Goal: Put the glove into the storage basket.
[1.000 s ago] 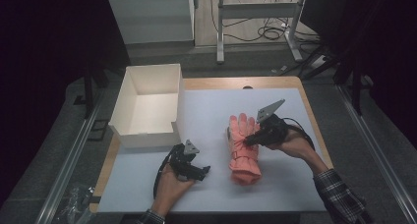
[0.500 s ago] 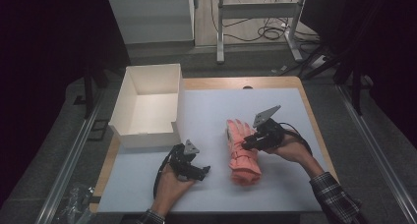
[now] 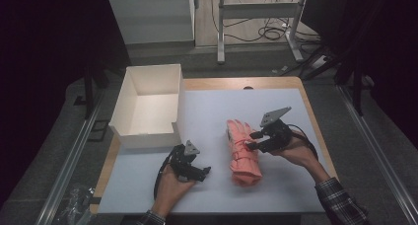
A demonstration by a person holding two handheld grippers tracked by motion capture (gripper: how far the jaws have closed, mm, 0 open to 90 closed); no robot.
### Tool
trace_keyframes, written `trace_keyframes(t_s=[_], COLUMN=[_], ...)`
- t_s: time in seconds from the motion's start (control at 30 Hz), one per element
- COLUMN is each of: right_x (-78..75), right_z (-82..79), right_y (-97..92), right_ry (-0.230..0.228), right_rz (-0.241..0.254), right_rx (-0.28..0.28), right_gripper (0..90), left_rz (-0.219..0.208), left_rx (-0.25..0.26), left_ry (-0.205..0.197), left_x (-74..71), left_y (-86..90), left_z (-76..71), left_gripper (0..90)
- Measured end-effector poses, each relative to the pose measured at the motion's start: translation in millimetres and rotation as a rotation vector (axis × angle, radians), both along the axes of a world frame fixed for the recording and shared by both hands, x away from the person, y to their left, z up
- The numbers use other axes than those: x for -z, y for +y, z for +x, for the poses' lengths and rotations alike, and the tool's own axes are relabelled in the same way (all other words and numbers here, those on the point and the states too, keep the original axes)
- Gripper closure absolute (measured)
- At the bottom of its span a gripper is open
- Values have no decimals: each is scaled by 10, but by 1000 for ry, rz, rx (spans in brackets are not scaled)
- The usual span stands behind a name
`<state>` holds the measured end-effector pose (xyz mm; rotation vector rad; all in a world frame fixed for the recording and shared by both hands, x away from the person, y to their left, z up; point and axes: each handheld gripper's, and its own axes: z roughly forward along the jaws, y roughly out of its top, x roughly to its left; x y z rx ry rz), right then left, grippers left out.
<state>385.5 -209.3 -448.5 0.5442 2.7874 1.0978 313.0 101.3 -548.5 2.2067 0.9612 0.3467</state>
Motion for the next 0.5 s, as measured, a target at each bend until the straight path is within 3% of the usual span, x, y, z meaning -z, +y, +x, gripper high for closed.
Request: trace_keyframes(t_s=[0.2,0.5], right_x=[-46,-53], right_z=[-55,-129], right_y=[-91,-339], right_ry=[-16,-34], right_rz=[16,44], right_rx=[35,141], right_gripper=[490,490], left_rz=[0,0], left_rx=[1,0], left_ry=[0,0], left_x=[0,0], left_y=[0,0], left_z=[0,0], left_gripper=[10,10])
